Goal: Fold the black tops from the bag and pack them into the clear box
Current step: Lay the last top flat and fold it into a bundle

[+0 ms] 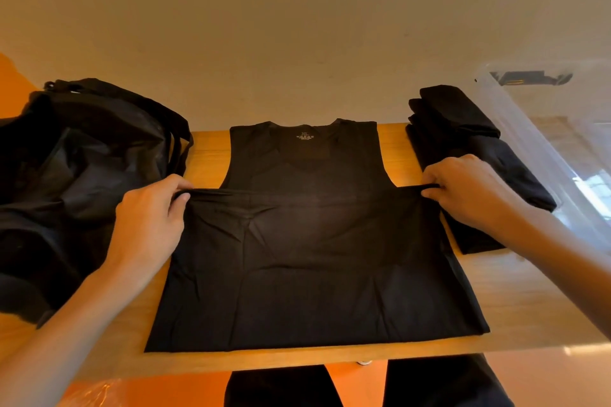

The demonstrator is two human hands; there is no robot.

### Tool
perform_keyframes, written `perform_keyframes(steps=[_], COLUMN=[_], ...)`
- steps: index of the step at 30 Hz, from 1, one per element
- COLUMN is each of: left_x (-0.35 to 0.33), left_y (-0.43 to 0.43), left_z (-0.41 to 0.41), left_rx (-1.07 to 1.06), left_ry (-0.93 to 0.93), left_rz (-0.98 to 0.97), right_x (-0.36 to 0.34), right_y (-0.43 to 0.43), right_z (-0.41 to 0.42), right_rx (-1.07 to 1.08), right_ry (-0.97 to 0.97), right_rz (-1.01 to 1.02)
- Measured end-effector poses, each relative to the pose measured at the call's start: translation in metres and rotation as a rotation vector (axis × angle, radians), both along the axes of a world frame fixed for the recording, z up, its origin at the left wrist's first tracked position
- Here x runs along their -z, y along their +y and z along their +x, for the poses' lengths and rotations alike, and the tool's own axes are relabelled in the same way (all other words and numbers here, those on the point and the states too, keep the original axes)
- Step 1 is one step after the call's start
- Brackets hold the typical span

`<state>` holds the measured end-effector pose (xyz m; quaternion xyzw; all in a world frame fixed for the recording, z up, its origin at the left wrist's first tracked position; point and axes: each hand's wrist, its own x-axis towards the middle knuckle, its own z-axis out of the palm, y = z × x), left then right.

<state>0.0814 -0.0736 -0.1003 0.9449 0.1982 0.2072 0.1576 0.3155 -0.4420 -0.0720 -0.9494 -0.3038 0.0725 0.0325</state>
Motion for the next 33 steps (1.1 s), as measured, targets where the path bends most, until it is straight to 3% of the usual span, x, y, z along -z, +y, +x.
perform_keyframes(steps=[9, 16, 24, 27, 30, 33], left_x=[-0.030, -0.025, -0.004, 0.003, 0.019, 0.050], left_y=[-0.001, 0.008, 0.015, -0.009, -0.053, -0.065], left_z=[-0.012, 0.017, 0.057, 0.057, 0.043, 0.031], left_rx=[-0.088, -0.067, -0.105, -0.072, 0.095, 0.110], left_ry=[-0.082, -0.043, 0.118, 0.151, 0.281, 0.462], left_rz=[-0.030, 0.022, 0.044, 0.032, 0.119, 0.177], right_x=[-0.042, -0.025, -0.001, 0.009, 0.025, 0.057], right_y=[-0.023, -0.001, 0.037, 0.042, 0.054, 0.065], right_z=[0.015, 0.036, 0.045, 0.025, -0.021, -0.047], right_rx=[0.081, 0.072, -0.050, -0.117, -0.161, -0.132], right_ry=[0.242, -0.038, -0.342, -0.382, -0.262, -0.026], right_rz=[0.249, 0.256, -0.182, -0.132, 0.052, -0.047])
